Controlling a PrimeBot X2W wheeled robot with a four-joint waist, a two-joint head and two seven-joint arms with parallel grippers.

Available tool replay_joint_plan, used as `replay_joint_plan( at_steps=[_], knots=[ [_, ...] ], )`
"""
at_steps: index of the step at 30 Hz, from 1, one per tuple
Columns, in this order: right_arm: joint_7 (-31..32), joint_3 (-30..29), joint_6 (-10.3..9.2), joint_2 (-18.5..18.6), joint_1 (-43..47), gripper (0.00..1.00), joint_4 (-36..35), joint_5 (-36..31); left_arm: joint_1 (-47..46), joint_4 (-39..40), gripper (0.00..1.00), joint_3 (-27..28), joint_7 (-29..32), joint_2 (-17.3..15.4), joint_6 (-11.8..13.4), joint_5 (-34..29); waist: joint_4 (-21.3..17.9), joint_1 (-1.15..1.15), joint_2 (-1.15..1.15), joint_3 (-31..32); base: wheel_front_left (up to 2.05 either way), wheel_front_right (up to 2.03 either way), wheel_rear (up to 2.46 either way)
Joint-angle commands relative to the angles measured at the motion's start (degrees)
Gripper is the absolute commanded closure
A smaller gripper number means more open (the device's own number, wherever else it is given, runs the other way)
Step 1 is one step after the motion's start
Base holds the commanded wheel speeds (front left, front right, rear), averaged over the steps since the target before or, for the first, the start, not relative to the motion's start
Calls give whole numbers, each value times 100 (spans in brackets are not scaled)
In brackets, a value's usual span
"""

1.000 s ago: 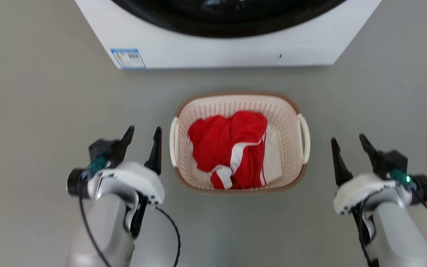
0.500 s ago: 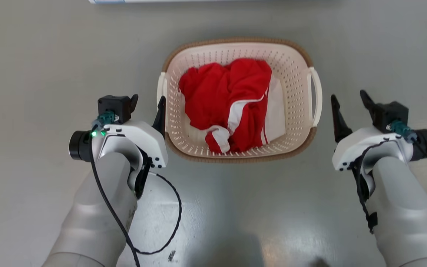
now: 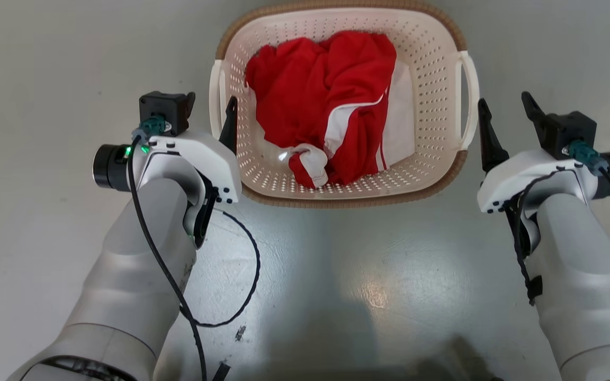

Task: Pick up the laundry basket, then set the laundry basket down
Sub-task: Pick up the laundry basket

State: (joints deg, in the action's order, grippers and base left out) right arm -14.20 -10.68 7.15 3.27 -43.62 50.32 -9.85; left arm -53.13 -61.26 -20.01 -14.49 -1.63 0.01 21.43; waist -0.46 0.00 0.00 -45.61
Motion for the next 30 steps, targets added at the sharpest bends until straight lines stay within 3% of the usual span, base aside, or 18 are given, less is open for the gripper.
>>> replay_joint_plan(
  at_steps=[1,20,30],
  knots=[
    [-79,161,34,-39,9,0,-61,82,-45,48,0,48,-50,-125,66,79,2,0,0,-96,0,0,0],
    [-80,658,34,-39,-611,0,510,406,-636,-438,0,-625,-10,-125,269,359,-112,0,0,-611,0,0,0],
    [-80,765,34,-39,-1007,0,1139,484,-973,-732,0,-938,196,-125,405,475,-145,0,0,-747,0,0,0]
  ],
)
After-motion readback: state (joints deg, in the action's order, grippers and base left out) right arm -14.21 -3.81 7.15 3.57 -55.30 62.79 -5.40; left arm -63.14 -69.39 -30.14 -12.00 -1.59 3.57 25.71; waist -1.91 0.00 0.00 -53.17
